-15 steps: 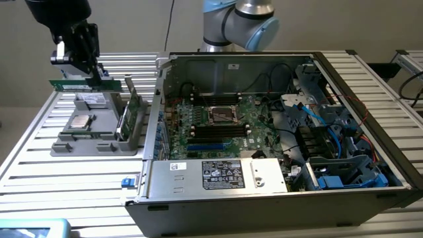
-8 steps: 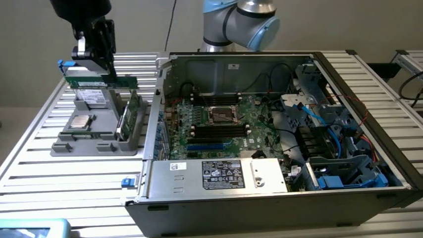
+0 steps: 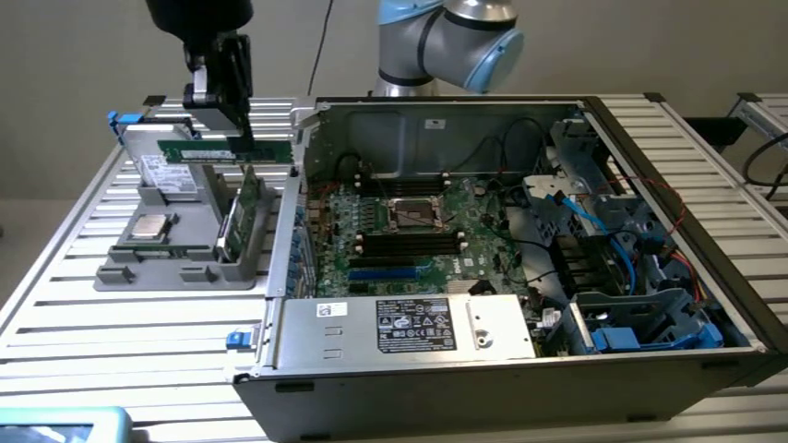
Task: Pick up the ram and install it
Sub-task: 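Pick up the ram and move it above insertion slot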
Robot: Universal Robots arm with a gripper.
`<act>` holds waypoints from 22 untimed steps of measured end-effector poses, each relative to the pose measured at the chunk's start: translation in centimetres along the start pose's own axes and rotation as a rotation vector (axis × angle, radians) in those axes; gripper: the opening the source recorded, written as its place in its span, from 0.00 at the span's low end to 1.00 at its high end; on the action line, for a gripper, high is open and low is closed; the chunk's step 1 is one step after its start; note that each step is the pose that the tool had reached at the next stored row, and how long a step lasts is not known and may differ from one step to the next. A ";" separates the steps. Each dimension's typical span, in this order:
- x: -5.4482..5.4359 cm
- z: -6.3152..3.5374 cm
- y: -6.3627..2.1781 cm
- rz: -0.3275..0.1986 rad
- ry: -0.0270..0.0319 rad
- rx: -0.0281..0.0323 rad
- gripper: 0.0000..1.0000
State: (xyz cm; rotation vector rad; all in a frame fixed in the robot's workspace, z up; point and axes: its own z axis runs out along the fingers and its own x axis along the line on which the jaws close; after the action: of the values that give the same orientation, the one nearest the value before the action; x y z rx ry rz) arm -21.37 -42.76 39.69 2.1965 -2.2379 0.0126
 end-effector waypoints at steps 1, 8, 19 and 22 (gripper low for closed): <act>0.0 -0.02 -0.45 0.000 -0.0001 0.0000 0.13; -0.1 -0.16 -3.67 -0.002 -0.0025 0.0000 0.13; -0.2 -0.20 -8.65 -0.004 -0.0044 -0.0002 0.13; -0.2 -0.20 -10.01 -0.004 -0.0043 -0.0004 0.13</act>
State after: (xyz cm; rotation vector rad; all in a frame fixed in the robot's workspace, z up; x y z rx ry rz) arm -11.35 -42.75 39.91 2.2032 -2.2353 0.0075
